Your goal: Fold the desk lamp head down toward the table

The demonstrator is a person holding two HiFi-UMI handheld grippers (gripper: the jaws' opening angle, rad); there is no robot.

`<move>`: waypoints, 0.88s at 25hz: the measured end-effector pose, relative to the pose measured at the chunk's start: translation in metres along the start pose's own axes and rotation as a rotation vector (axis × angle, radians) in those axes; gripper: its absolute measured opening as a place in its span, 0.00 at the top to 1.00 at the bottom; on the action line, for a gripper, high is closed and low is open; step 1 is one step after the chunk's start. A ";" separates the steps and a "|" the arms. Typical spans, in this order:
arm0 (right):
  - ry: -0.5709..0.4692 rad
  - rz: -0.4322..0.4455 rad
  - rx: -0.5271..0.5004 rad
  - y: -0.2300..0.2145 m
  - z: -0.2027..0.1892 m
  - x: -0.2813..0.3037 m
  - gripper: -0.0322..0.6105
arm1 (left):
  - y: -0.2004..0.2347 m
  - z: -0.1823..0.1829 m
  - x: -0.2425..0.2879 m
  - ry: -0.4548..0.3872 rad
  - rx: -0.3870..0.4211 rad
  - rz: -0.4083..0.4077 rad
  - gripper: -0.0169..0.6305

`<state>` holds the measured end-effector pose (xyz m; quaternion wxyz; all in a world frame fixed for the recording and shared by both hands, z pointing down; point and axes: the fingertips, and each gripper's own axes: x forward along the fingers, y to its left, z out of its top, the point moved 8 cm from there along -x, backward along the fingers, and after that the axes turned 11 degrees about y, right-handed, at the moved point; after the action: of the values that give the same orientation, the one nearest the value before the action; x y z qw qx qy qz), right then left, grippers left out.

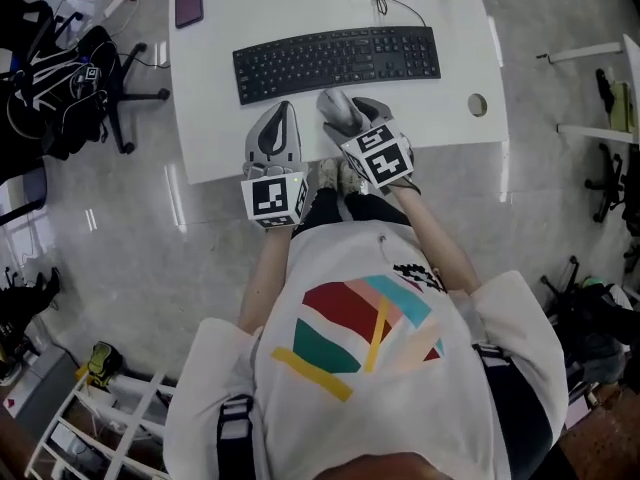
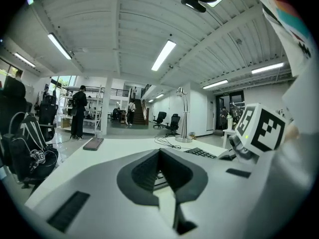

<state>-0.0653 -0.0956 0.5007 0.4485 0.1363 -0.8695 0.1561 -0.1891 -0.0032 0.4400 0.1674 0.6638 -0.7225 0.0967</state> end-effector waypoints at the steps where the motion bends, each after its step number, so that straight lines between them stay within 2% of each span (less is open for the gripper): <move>1: 0.011 0.000 0.001 0.000 0.001 0.005 0.50 | 0.002 -0.003 0.002 0.008 0.001 -0.003 0.91; 6: 0.054 -0.039 -0.032 -0.003 0.004 0.021 0.50 | 0.011 -0.012 0.011 0.037 -0.011 -0.018 0.91; 13: 0.070 -0.071 -0.026 -0.002 0.005 0.024 0.50 | 0.018 -0.014 0.017 0.047 -0.008 -0.037 0.91; 22: 0.077 -0.027 0.041 -0.011 0.002 0.033 0.50 | 0.017 -0.015 0.027 0.047 -0.016 -0.039 0.91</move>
<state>-0.0816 -0.1093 0.5283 0.4809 0.1508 -0.8462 0.1729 -0.2058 -0.0209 0.4651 0.1915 0.6739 -0.7061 0.1033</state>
